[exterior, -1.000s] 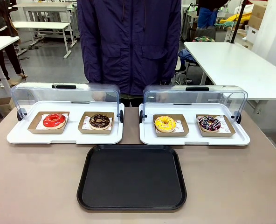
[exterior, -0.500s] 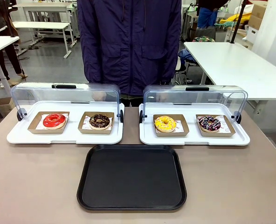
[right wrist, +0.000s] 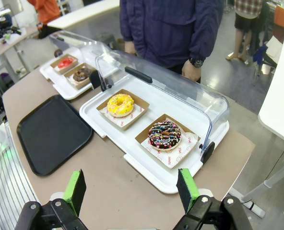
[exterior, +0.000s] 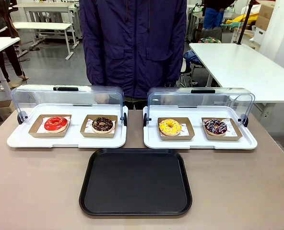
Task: Move the third donut from the left to the tray.
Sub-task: Pick up the Paper togo box containing the Donut indicated by the person and place it on the Handle tray.
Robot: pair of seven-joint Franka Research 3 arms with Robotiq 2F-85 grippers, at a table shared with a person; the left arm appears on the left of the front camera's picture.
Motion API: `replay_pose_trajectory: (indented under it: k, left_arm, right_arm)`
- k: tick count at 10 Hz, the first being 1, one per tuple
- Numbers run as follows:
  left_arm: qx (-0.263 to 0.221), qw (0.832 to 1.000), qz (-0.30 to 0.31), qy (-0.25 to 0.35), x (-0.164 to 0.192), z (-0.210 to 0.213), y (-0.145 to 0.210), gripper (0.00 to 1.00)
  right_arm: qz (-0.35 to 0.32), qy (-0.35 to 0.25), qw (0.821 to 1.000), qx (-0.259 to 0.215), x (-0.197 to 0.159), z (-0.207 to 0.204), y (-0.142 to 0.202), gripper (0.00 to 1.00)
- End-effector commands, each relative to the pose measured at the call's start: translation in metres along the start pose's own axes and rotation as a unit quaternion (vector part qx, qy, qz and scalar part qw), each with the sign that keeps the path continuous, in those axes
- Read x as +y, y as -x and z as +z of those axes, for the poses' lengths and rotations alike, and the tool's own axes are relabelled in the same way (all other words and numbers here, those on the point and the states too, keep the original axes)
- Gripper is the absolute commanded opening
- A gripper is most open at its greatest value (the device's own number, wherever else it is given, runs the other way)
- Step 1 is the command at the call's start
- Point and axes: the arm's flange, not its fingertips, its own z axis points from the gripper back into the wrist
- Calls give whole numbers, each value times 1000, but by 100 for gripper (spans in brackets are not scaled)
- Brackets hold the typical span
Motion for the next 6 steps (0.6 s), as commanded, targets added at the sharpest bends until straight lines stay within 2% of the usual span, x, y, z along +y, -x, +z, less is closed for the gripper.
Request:
replay_pose_trajectory:
  k: [1, 6]
  left_arm:
    - [-4, 1000, -6, 4, -1, 0, -1, 100]
    - [-4, 1000, -6, 4, -1, 0, -1, 100]
  right_arm:
    - [11, -2, 1000, -14, -3, 0, -3, 100]
    - [11, -2, 1000, -14, -3, 0, -3, 100]
